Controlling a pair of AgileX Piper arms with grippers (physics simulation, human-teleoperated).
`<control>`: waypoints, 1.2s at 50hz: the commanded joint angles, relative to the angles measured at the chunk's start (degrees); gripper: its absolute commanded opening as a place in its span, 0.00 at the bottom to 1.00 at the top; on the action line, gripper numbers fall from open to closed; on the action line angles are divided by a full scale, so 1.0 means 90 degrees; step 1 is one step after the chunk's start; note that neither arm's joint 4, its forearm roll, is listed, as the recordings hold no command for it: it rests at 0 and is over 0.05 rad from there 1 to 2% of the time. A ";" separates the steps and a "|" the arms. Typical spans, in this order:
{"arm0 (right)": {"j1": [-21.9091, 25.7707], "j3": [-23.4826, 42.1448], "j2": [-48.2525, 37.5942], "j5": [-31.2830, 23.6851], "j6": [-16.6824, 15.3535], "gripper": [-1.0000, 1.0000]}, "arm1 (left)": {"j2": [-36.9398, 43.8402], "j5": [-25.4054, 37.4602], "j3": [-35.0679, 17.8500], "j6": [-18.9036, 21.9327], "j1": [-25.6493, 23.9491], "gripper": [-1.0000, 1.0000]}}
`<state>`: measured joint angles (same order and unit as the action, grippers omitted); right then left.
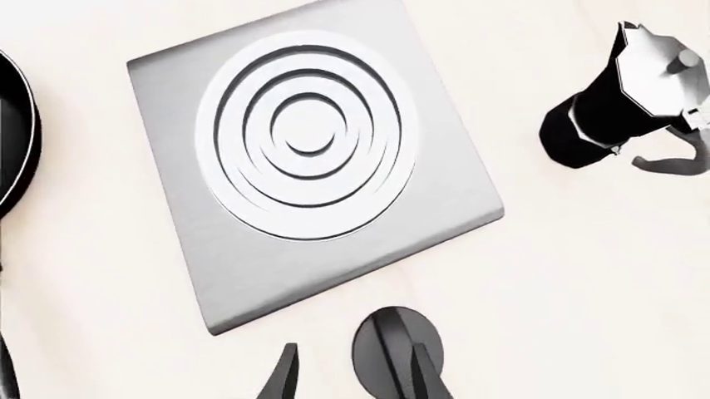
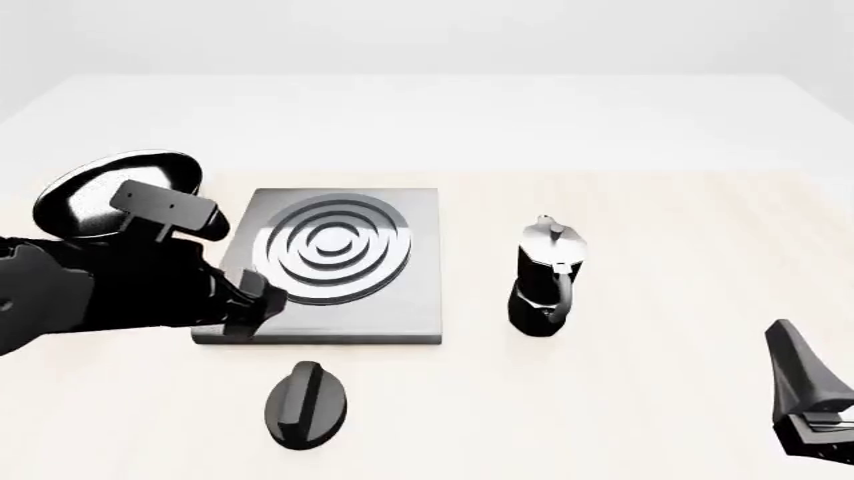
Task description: Turn on the stove and put the moka pot on it.
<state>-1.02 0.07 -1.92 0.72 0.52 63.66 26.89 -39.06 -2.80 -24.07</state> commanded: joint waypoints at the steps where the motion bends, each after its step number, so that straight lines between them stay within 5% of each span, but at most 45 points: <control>1: 0.0004 -0.0002 -0.0004 0.0008 0.0064 1.00 | 0.0300 -0.0107 0.0095 -0.0289 -0.0237 1.00; 38: -0.0006 -0.0002 0.0161 -0.0078 0.0166 1.00 | 0.0823 -0.0514 0.0191 -0.0685 -0.0511 1.00; 51: -0.0020 -0.0003 0.0159 -0.0089 0.0170 1.00 | 0.1144 -0.0746 0.0255 -0.1223 -0.0906 1.00; 60: -0.0018 -0.0003 0.0157 -0.0090 0.0175 1.00 | 0.1215 -0.0851 0.0260 -0.1051 -0.0701 1.00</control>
<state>-1.17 0.05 -0.56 -0.03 2.05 73.48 20.49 -36.93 -12.62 -31.22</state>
